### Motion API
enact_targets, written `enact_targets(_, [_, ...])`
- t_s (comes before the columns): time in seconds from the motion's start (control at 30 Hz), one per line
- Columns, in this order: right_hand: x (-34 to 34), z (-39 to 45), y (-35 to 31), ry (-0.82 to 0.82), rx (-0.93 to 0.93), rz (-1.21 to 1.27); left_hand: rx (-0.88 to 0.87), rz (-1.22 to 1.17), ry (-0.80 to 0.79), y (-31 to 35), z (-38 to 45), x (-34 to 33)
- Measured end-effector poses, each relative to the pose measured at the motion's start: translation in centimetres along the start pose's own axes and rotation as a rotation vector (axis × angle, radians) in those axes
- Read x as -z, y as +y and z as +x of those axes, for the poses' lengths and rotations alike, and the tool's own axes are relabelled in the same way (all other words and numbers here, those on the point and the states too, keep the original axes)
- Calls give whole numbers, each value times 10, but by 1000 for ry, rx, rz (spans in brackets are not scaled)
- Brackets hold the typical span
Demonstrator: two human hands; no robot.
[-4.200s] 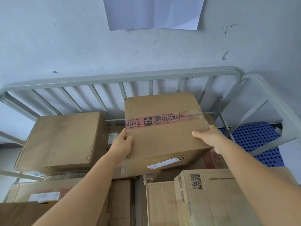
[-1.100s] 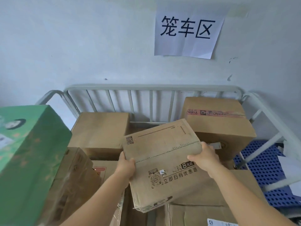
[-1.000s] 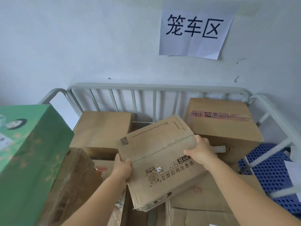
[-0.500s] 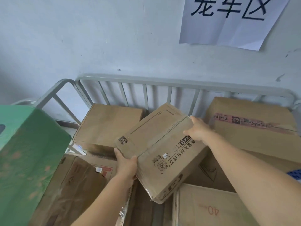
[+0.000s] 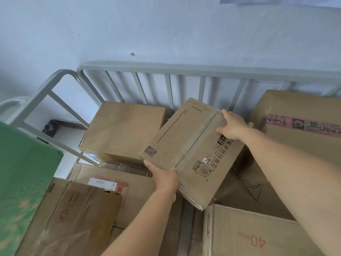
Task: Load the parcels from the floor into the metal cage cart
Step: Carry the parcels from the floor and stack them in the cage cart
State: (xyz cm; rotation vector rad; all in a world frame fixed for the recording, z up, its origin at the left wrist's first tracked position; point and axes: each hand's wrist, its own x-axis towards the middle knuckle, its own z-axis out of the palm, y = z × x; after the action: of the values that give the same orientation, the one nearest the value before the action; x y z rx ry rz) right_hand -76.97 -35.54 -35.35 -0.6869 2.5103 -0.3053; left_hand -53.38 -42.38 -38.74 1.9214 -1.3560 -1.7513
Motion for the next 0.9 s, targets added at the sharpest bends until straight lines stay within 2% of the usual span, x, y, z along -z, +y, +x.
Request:
enact_targets(0.23, [-35, 27, 31, -34, -75, -57, 23, 105, -2, -12, 16, -25])
enact_targets(0.47, [-66, 6, 16, 33, -156, -23, -9, 188, -40, 1, 37, -30])
enact_targets(0.67, [-99, -66, -5, -162, 51, -111, -44, 267, -88, 2, 53, -23])
enact_targets(0.8, [-99, -78, -1, -248, 46, -161, -94, 344, -99, 5, 53, -18])
enact_targets(0.9, [-98, -77, -2, -269, 27, -141, -189, 493, -31, 14, 52, -15])
